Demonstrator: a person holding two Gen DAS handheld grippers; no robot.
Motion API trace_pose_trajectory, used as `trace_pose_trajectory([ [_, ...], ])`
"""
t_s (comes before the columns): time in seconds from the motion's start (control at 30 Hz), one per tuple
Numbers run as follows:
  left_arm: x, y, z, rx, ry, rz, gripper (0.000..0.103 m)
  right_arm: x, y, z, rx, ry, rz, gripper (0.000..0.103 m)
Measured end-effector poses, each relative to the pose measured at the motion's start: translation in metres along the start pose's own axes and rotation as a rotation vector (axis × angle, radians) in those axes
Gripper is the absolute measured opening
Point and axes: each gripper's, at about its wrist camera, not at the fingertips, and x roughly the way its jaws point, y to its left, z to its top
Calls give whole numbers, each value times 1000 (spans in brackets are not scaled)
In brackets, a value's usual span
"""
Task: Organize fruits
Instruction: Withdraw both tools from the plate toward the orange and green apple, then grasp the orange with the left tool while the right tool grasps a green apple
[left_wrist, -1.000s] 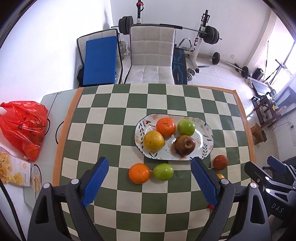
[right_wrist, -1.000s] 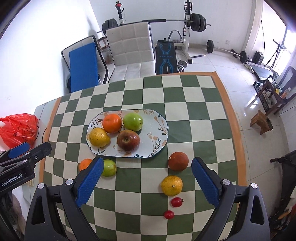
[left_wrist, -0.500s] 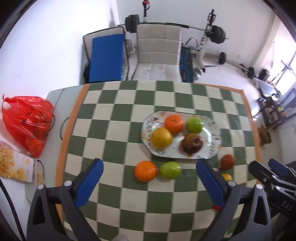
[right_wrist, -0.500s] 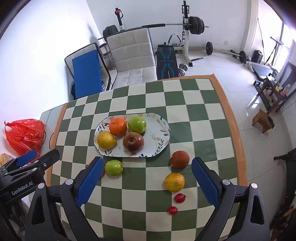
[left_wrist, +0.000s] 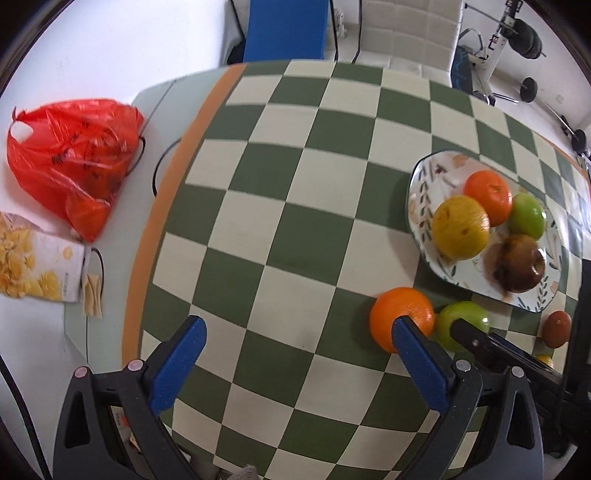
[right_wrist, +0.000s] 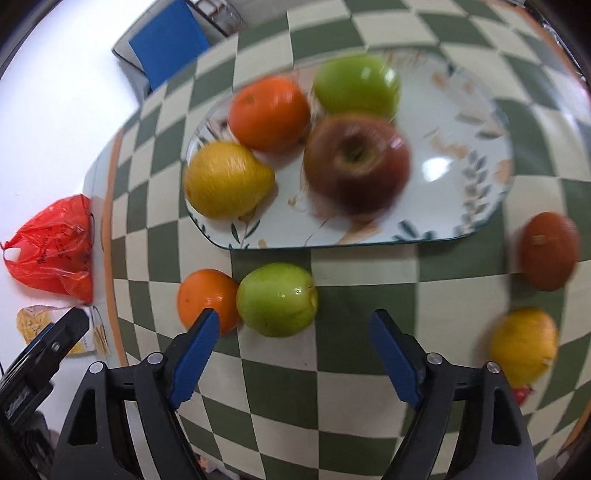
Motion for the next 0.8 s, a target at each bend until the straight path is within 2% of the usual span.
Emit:
trace_pose_trajectory([
  [0.03, 5, 0, 0, -6, 17, -5, 103, 9, 1, 1, 2, 12, 4, 81],
  [0.13, 16, -3, 1, -17, 61, -36, 103, 31, 7, 4, -13, 32, 50, 69],
  [0.17, 19, -6, 2, -16, 70, -51, 103, 33, 11, 4, -25, 30, 63, 62],
  [0.23, 25, -13, 4, 0, 90, -73, 103, 31, 16, 0, -69, 23, 0, 62],
  [0.37, 46, -38, 9, 65, 164, -135, 103, 16, -4, -11, -76, 27, -16, 62],
  [0.57, 76, -80, 9, 196, 211, -150, 103, -10, -47, -29, -8, 39, -17, 62],
  [0.6, 80, -85, 8, 216, 213, -146, 98, -10, -53, -31, 12, 39, -16, 62],
  [0.67, 87, -95, 4, 266, 218, -140, 65, -8, -61, -33, 35, 43, -13, 62],
  [0.7, 88, -98, 2, 278, 215, -128, 62, -5, -64, -34, 43, 46, -12, 62],
  [0.8, 85, -98, -5, 289, 193, -124, 61, 3, -66, -36, 47, 47, -20, 62],
])
